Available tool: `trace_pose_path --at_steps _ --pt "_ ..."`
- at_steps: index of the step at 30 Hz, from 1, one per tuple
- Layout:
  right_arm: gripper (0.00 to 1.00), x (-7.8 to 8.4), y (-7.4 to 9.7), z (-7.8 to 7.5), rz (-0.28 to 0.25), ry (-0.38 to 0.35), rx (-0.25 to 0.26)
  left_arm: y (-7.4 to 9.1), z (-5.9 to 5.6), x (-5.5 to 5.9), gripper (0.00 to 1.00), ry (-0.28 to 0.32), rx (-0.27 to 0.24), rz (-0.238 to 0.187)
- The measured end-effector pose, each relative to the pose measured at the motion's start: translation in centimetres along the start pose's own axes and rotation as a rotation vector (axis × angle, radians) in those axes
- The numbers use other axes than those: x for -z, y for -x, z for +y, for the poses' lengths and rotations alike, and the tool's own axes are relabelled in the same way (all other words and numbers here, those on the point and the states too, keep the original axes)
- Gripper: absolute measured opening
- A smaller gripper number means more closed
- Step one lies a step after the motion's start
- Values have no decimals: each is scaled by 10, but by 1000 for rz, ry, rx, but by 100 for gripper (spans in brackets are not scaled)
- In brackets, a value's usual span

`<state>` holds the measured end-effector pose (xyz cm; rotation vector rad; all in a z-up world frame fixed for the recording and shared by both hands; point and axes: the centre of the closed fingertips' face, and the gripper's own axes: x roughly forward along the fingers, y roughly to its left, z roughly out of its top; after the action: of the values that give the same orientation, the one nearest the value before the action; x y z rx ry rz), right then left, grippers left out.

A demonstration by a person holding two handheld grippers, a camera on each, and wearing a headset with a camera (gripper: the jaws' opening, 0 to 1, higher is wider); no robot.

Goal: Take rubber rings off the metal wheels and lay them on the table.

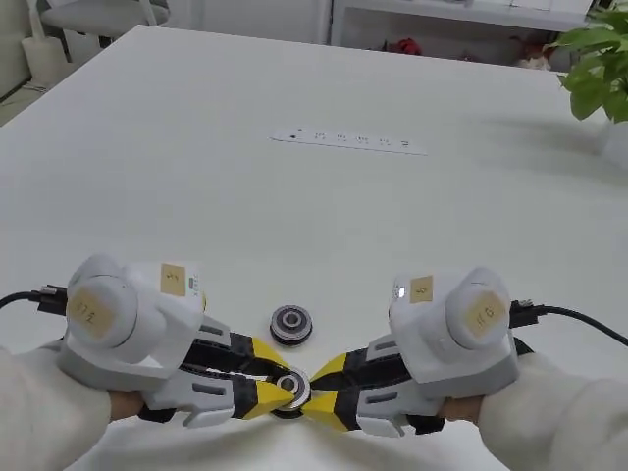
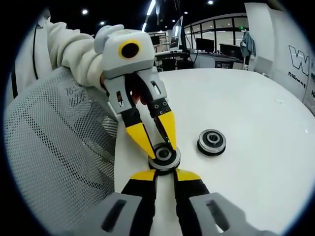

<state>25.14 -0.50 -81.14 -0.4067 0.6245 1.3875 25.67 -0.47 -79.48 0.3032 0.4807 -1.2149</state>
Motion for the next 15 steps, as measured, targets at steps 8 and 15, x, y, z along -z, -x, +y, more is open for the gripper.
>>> trace_pose_path --at_steps 8,15 --pt "2 1 2 -2 11 -17 9 0 0 -1 14 7 -2 -3" --pt "0 2 5 -9 19 -78 38 1 1 -1 14 18 -3 -11"
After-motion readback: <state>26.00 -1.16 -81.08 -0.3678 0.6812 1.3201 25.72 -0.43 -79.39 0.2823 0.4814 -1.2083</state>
